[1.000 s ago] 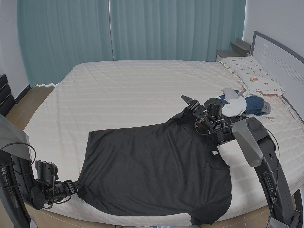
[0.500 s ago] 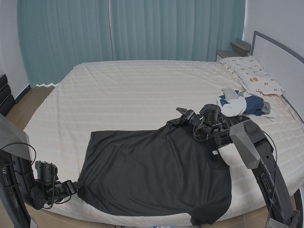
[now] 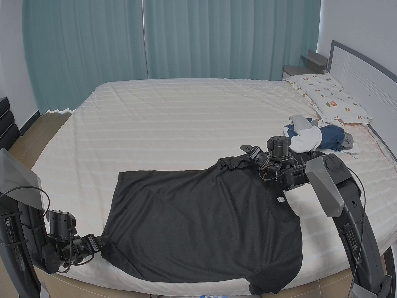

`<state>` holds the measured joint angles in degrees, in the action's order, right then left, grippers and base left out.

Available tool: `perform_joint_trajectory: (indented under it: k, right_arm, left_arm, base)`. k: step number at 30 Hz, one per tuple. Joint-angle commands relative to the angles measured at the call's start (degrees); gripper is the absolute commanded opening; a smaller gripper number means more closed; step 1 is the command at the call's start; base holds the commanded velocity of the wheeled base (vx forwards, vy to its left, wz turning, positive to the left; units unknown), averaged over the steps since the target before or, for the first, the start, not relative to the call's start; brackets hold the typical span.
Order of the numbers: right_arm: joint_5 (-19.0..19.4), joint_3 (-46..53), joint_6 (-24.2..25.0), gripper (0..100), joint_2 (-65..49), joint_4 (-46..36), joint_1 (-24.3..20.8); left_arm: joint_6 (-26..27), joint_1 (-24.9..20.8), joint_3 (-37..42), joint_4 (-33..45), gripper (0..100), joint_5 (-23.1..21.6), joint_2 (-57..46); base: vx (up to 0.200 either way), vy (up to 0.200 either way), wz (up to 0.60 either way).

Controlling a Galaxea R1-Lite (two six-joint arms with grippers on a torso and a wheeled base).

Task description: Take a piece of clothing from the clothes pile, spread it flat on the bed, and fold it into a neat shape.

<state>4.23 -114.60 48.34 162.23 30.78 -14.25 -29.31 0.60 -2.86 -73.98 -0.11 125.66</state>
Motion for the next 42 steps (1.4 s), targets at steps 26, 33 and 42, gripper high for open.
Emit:
perform_joint_trajectory:
  k: [26, 33, 42]
  right_arm:
    - [4.5, 0.0, -13.2, 100, 5.3, 9.4, -2.5]
    - [-1.5, 0.0, -11.5, 100, 4.8, 16.1, -2.9]
    - [-2.0, 0.0, -13.2, 100, -5.8, 23.2, -3.2]
  left_arm:
    - [0.0, 0.2, 2.0, -6.0, 100, 0.2, 4.2]
    - [0.0, 0.1, 2.0, -6.0, 100, 0.2, 4.6]
    - [0.0, 0.2, 2.0, -6.0, 100, 0.2, 4.4]
  base:
    - [0.000, 0.000, 0.00]
    - [0.000, 0.000, 0.00]
    - [0.000, 0.000, 0.00]
